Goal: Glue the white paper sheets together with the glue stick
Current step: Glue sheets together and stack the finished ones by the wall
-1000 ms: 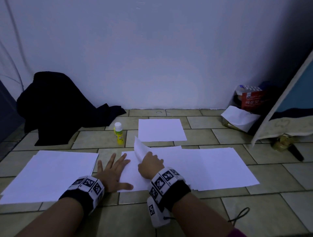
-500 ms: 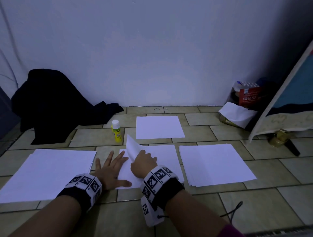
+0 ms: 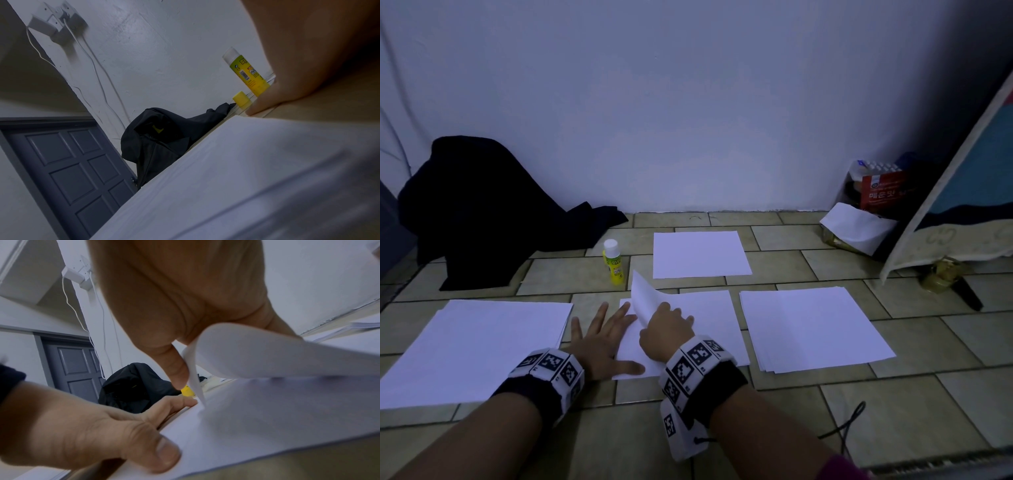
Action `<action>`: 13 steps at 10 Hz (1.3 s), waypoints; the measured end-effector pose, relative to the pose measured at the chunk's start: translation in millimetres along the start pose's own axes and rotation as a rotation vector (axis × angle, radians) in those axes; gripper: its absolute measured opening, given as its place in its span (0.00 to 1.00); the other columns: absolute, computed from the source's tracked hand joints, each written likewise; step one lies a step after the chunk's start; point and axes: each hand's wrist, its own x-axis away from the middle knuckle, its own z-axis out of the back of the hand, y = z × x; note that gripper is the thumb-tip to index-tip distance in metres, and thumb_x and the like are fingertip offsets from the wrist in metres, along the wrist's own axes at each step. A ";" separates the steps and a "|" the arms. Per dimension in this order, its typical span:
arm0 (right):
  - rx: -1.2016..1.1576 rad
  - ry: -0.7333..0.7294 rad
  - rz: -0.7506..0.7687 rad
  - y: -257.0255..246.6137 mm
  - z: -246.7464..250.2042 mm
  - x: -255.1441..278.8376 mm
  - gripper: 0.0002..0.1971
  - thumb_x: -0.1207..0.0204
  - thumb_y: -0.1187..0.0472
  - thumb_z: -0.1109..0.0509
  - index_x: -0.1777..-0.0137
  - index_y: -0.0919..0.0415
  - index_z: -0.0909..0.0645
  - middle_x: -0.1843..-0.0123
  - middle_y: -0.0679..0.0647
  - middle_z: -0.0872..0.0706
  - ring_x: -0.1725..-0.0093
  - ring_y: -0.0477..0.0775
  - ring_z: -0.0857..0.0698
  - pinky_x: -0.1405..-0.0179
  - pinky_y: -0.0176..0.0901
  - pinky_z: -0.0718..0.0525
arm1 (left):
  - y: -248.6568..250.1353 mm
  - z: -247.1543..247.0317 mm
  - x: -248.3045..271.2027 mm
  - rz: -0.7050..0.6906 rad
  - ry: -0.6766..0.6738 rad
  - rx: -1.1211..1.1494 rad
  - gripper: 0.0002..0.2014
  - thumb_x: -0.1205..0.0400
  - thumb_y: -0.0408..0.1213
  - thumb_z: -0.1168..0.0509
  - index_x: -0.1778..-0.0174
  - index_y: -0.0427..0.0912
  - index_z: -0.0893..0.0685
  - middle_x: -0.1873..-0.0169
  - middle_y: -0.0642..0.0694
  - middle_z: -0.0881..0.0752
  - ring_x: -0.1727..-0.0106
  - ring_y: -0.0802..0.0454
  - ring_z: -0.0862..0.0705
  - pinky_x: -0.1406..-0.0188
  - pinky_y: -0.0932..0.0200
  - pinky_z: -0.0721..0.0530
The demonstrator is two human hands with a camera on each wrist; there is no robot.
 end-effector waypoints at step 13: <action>0.058 -0.016 -0.037 0.4 -2.5 -7.5 0.26 0.19 0.53 0.40 0.25 0.66 0.38 0.25 0.64 0.28 0.22 0.62 0.35 0.19 0.59 0.50 | 1.4 2.8 3.3 -0.007 -0.019 0.002 0.80 0.70 0.90 0.69 0.17 0.56 0.63 0.19 0.56 0.73 0.19 0.47 0.76 0.25 0.28 0.69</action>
